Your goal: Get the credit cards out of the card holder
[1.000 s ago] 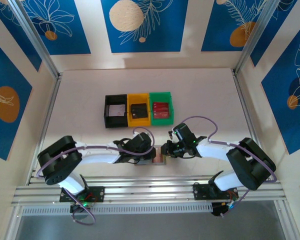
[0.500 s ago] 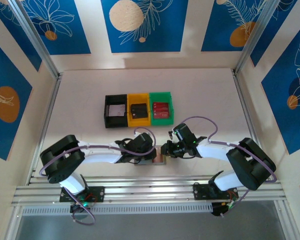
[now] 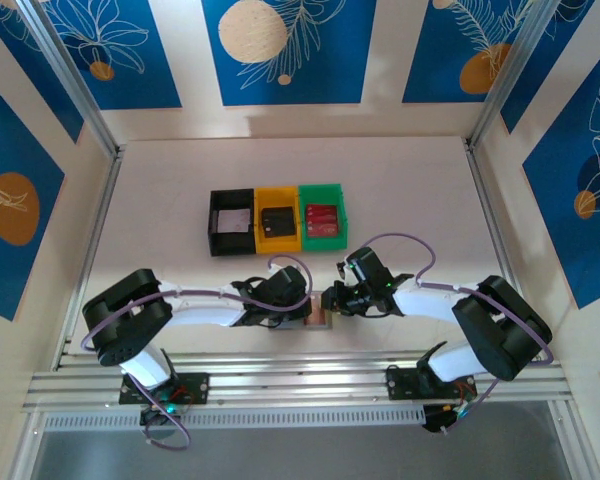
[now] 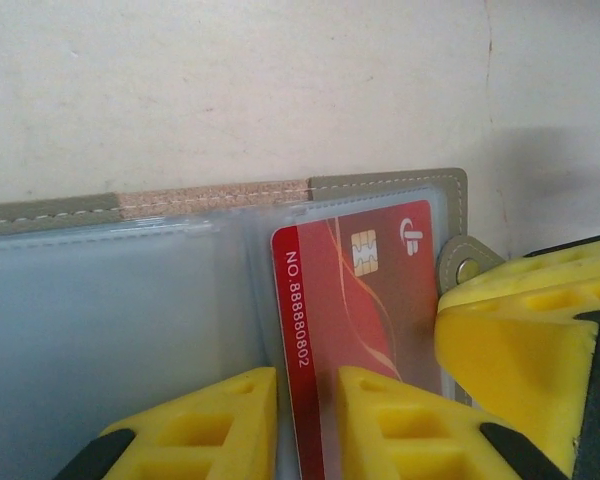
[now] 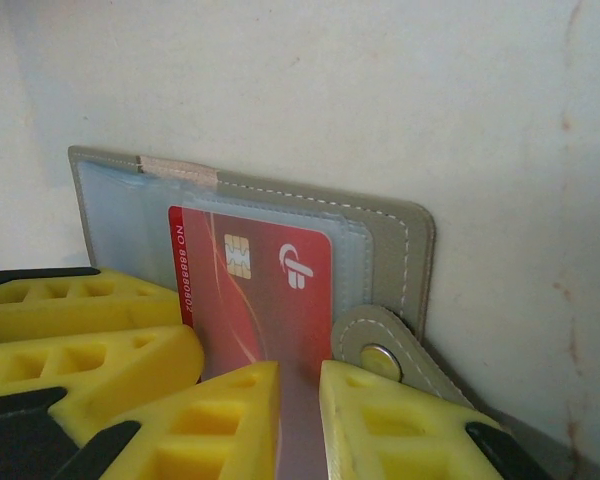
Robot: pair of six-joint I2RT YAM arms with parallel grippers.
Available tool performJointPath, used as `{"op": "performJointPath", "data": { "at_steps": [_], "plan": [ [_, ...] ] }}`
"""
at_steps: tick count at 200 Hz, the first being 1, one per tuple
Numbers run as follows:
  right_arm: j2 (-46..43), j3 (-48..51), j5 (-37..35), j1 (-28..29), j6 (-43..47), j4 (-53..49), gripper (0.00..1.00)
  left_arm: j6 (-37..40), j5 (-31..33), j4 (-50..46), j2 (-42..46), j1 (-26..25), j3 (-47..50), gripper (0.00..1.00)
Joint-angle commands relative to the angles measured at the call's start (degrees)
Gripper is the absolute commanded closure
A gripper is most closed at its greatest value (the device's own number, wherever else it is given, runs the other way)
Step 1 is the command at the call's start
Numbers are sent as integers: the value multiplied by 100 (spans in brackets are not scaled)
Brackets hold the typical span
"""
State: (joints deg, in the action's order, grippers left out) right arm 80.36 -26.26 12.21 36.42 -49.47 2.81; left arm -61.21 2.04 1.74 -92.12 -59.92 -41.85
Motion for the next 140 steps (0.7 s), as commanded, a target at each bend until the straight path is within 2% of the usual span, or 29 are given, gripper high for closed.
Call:
{"op": "performJointPath", "data": {
  "at_steps": [1,108,140],
  "plan": [
    [156,242,-34,95,-86,-324,80,-32,171,285,13,-81,-43,79],
    [209,256,-34,147,-118,-271,80,-161,226,747,237,-86,174,85],
    [214,264,-43,154,-125,-263,80,-179,218,837,275,-80,203,90]
  ]
}}
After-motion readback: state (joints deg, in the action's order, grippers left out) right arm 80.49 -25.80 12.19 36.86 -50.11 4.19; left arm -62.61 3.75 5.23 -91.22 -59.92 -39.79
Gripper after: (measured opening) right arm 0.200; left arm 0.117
